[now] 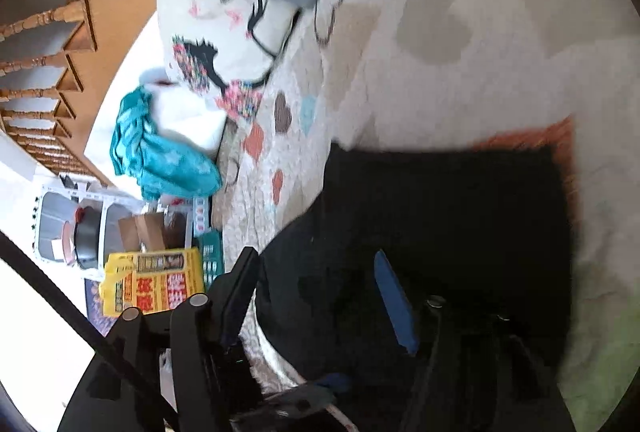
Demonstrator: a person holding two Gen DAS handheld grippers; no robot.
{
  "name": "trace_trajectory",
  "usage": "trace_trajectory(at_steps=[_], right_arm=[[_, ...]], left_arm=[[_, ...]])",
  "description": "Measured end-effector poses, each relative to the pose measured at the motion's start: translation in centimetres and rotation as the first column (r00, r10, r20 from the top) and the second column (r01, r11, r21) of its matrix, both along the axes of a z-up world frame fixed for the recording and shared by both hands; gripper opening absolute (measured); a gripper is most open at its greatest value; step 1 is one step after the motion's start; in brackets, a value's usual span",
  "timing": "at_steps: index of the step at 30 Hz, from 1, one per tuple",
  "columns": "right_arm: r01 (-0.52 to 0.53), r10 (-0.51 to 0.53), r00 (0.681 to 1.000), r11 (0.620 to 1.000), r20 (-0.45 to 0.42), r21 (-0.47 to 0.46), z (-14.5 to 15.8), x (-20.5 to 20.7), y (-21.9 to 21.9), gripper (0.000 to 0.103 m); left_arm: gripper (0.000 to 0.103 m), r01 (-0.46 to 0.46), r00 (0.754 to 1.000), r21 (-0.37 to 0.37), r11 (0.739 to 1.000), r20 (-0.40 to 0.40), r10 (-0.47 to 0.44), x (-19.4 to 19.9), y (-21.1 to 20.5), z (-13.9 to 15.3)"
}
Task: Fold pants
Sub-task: 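Fold the garment end over with the right gripper while the left gripper holds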
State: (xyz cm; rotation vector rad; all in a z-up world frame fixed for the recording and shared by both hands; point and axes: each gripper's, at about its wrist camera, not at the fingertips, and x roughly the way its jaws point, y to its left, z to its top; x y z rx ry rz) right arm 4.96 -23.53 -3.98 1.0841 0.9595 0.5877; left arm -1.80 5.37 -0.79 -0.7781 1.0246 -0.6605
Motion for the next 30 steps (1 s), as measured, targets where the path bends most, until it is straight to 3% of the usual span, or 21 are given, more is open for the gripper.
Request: trace_trajectory(at_steps=[2,4,5,6,8,11,13,15,17,22,25,30], right_arm=[[0.026,-0.026,0.999,0.999,0.019,-0.028,0.5,-0.6,-0.8,0.069],[0.032,-0.030,0.998,0.998,0.049,-0.045,1.2,-1.1,-0.8,0.069],[0.022,-0.018,0.998,0.998,0.061,-0.053,1.5,-1.3,-0.5,0.069],[-0.004,0.009,0.997,0.998,0.080,-0.058,2.1,-1.6,0.1,0.069],[-0.068,0.073,0.992,0.996,0.100,-0.054,2.8,-1.8,2.1,0.069],[-0.136,0.144,0.983,0.988,0.116,-0.077,3.2,-1.4,5.1,0.069],[-0.160,0.163,0.985,0.985,0.051,-0.065,1.6,-0.5,7.0,0.069],[-0.166,0.167,0.986,0.984,0.004,-0.071,0.6,0.3,8.2,0.068],[-0.179,0.181,0.983,0.974,0.006,-0.138,1.9,0.5,8.8,0.068],[-0.266,0.290,0.956,0.923,0.050,-0.277,6.9,1.3,13.0,0.070],[-0.377,0.414,0.910,0.840,0.011,-0.390,8.8,2.5,18.9,0.072],[-0.515,0.514,0.842,0.681,-0.161,-0.520,7.8,5.6,28.0,0.072]], left_arm=[[0.029,-0.058,0.996,0.015,0.998,0.067,0.057,-0.5,2.1,1.7],[0.035,-0.170,0.979,0.108,0.979,0.134,0.155,-1.4,4.7,3.3],[0.035,-0.231,0.965,0.172,0.958,0.163,0.203,-1.8,6.0,3.8],[0.035,-0.304,0.946,0.251,0.919,0.191,0.261,-2.3,7.4,4.2],[0.035,-0.403,0.913,0.336,0.852,0.213,0.348,-2.9,9.3,4.5],[0.038,-0.518,0.855,0.340,0.785,0.177,0.488,-3.7,13.4,3.8],[0.041,-0.569,0.818,0.333,0.752,0.140,0.558,-4.3,15.4,3.1],[0.043,-0.592,0.799,0.301,0.748,0.097,0.594,-4.7,17.5,1.9],[0.043,-0.600,0.790,0.281,0.749,0.062,0.610,-4.6,17.8,1.3],[0.047,-0.562,0.809,0.268,0.783,-0.019,0.587,-3.7,17.0,-0.6],[0.053,-0.542,0.813,0.313,0.780,-0.040,0.581,-3.3,16.0,-1.7],[0.065,-0.570,0.800,0.292,0.767,-0.012,0.599,-3.6,15.0,-1.8]])
